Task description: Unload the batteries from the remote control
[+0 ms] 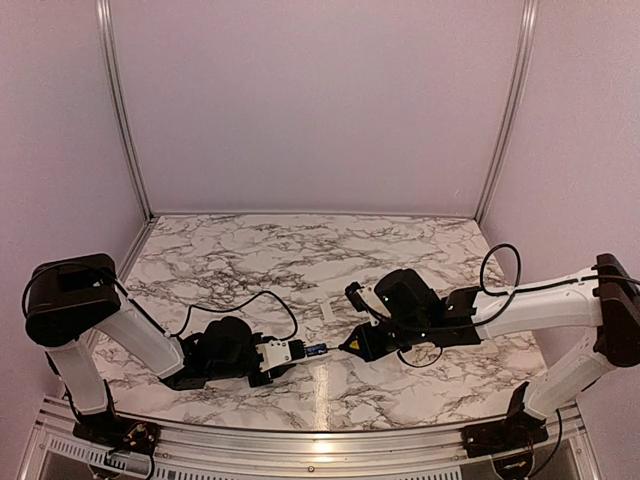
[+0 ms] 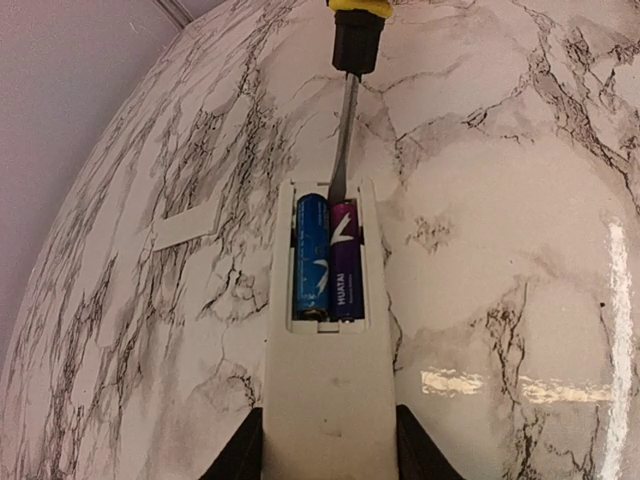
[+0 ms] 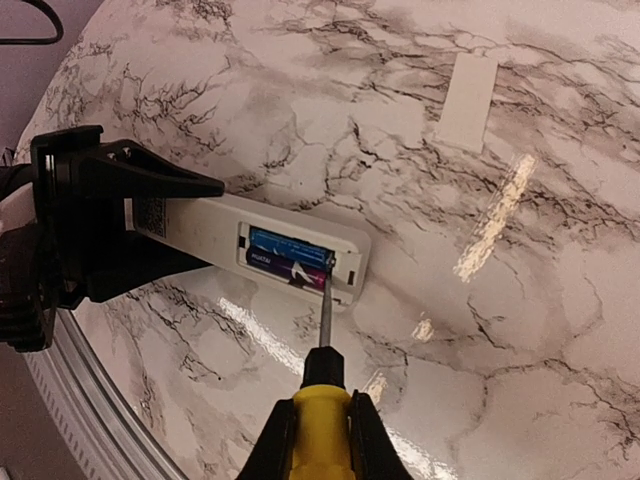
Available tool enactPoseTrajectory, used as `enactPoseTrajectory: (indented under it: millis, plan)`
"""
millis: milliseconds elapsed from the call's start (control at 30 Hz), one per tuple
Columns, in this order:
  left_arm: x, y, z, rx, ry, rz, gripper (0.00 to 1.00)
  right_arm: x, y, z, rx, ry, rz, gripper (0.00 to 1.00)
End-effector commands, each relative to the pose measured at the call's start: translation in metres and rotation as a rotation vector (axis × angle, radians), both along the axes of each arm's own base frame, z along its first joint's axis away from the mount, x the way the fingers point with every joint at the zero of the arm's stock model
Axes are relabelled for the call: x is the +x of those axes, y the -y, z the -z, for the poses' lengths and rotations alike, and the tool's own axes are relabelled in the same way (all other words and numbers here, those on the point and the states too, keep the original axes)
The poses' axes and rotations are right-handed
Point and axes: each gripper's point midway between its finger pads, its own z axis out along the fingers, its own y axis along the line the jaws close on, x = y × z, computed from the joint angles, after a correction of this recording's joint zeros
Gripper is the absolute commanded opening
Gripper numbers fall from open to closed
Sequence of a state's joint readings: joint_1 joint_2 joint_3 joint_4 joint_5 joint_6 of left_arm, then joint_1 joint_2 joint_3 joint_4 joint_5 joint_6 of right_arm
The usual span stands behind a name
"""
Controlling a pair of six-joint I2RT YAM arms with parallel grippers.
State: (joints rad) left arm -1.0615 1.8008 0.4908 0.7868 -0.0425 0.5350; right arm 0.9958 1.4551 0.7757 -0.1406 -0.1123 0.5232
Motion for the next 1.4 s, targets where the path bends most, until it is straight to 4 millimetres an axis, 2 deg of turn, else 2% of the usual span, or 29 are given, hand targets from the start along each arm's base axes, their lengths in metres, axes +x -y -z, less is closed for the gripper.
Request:
enactPoseTrajectory:
  millis: [0, 167, 633, 867, 1000, 1367]
  plan:
    - [-0.010, 0.018, -0.002, -0.022, -0.005, 0.073, 0.00, -0.043, -0.050, -0.051, 0.207, -0.035, -0.222, 0.00]
    - [-0.010, 0.018, -0.001, -0.018, -0.007, 0.073, 0.00, -0.030, -0.044, -0.048, 0.149, -0.007, -0.155, 0.00]
    - [-0.009, 0.018, 0.000, -0.015, -0.008, 0.068, 0.00, -0.021, -0.038, -0.062, 0.120, 0.029, -0.108, 0.00]
    - [-0.009, 0.018, 0.000, -0.015, -0.008, 0.068, 0.00, -0.018, -0.032, -0.059, 0.085, 0.033, -0.083, 0.00]
    - [-0.009, 0.018, 0.000, -0.015, -0.007, 0.068, 0.00, -0.012, -0.026, -0.067, 0.076, 0.062, -0.050, 0.00]
    - [-0.009, 0.018, -0.001, -0.015, -0.006, 0.069, 0.00, 0.001, -0.002, -0.047, -0.058, 0.073, 0.068, 0.00]
